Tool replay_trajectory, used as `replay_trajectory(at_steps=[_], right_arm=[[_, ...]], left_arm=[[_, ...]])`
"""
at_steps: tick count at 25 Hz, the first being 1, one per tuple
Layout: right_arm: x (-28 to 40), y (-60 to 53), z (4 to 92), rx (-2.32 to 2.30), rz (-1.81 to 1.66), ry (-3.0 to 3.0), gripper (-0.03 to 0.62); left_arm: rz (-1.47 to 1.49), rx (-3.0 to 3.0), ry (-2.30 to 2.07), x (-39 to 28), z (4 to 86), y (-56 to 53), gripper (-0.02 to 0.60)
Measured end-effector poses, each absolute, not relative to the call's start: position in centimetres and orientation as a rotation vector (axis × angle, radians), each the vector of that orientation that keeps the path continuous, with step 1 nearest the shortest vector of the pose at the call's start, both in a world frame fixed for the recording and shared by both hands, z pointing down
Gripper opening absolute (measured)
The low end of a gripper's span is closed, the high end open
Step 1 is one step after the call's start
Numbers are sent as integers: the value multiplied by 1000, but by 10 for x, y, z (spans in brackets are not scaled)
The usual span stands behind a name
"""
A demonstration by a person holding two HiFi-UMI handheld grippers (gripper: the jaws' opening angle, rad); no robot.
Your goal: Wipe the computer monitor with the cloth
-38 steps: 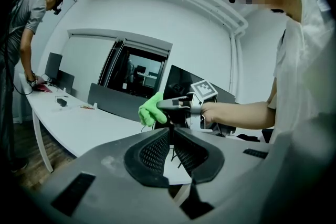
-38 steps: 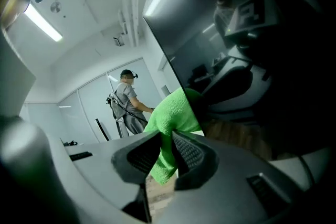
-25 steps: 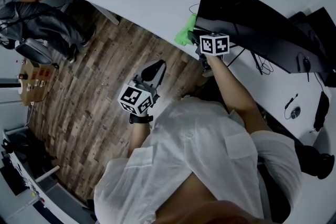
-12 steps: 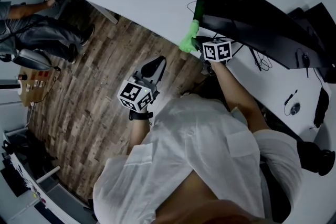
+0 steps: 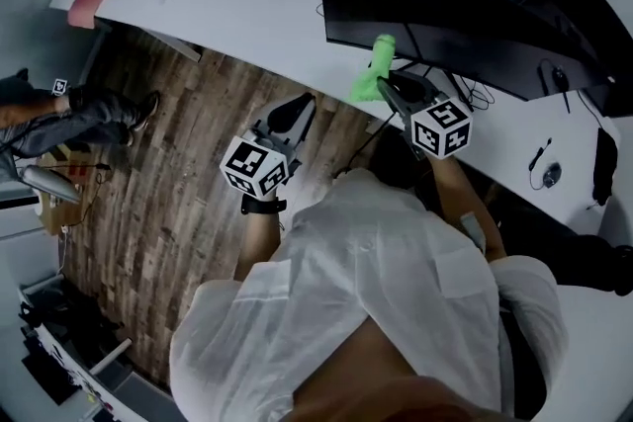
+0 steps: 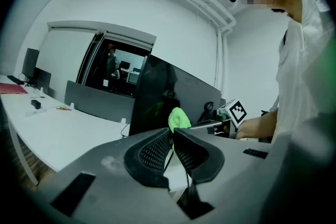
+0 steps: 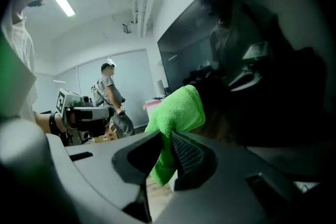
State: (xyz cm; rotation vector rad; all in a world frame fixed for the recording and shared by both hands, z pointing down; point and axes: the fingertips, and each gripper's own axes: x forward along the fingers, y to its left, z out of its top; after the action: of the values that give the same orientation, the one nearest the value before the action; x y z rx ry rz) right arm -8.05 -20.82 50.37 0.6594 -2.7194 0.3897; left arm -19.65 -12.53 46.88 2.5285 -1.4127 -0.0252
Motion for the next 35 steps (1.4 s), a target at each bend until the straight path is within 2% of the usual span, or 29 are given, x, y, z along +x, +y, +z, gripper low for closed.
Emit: replay_trajectory(at_steps=[18, 27, 35], right_arm=[[300, -198, 361, 1676, 12, -2578, 229], [372, -189, 342, 1732, -104, -2490, 219], [391, -190, 338, 1681, -164, -2493, 218]], left_arm=[[-36, 2776, -1056, 6, 420, -206, 32], [-34, 2815, -975, 90, 409, -212, 32], [-38, 2804, -993, 118, 413, -214, 32]])
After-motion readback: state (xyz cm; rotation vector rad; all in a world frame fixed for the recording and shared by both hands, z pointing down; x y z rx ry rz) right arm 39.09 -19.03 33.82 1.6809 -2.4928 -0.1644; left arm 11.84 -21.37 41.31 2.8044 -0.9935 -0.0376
